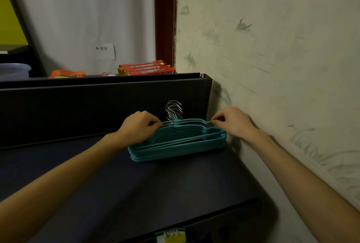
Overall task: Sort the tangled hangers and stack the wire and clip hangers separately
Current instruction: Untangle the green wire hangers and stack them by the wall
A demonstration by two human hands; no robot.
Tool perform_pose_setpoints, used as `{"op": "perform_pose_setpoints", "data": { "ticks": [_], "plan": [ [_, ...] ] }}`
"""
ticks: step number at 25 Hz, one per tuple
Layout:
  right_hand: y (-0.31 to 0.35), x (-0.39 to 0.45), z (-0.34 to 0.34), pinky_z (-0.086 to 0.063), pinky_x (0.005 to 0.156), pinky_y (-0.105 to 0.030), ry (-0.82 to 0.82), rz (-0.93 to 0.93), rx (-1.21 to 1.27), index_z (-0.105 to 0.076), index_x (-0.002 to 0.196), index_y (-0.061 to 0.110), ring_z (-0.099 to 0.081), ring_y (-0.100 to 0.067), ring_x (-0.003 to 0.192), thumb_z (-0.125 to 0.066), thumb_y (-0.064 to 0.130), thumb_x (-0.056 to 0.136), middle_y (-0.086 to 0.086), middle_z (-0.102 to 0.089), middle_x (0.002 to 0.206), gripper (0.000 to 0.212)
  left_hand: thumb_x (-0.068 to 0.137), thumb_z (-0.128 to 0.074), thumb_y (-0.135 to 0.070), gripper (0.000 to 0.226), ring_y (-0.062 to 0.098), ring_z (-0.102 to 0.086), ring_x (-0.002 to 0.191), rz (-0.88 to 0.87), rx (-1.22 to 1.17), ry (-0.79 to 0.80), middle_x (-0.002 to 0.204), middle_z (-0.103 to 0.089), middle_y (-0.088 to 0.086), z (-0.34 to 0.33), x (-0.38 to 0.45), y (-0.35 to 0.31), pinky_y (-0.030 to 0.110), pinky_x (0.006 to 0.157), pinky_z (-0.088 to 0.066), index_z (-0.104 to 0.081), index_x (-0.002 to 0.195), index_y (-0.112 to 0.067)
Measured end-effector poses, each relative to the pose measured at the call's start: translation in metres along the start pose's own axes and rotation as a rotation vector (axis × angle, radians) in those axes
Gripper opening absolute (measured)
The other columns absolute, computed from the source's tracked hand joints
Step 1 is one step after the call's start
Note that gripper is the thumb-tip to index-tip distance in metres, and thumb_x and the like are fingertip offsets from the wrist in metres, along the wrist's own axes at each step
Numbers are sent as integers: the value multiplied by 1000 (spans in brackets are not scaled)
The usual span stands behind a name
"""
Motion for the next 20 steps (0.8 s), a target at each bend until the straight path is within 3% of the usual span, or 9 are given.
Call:
{"op": "perform_pose_setpoints", "data": {
  "ticks": [3,7,10,14,20],
  "plan": [
    [0,2,-7,-50,75,-28,78,3,8,-78,109,29,-67,-14,92,-66,33,92,6,-76,105,20,93,-64,-50,27,3,-65,65,-27,18,74,83,-72,-12,-5,0,0,31,62,-59,-75,108,-31],
    [2,2,-7,-51,71,-28,154,1,65,-78,105,29,-66,-8,86,-74,45,86,10,-74,97,26,88,-73,-40,26,0,-66,72,-23,22,127,90,-74,-10,-8,6,2,27,69,-60,-76,109,-26],
    [6,0,-6,-46,66,-25,142,28,-29,-78,102,27,-62,-4,78,-77,47,82,13,-69,88,27,88,-75,-37,20,0,-66,72,-14,27,105,89,-76,-10,-7,7,0,26,68,-60,-79,104,-25],
    [16,-1,-1,-41,65,-24,82,99,-216,-79,100,30,-63,-8,81,-71,48,88,11,-75,95,23,88,-75,-33,17,2,-68,71,9,20,106,87,-76,-10,-7,7,-1,26,67,-61,-79,102,-25],
    [20,-6,-21,-47,67,-29,160,99,-195,-76,113,29,-65,-12,86,-68,44,92,8,-74,100,27,88,-76,-33,14,4,-68,67,53,26,102,82,-75,-11,-8,9,1,29,63,-62,-81,99,-25]
  ]
}}
Point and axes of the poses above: each hand's wrist, its own x-axis towards the middle knuckle, its own z-axis out of the back of the hand, y = z × x, the point moved 8 cm from there along x, towards the middle knuckle
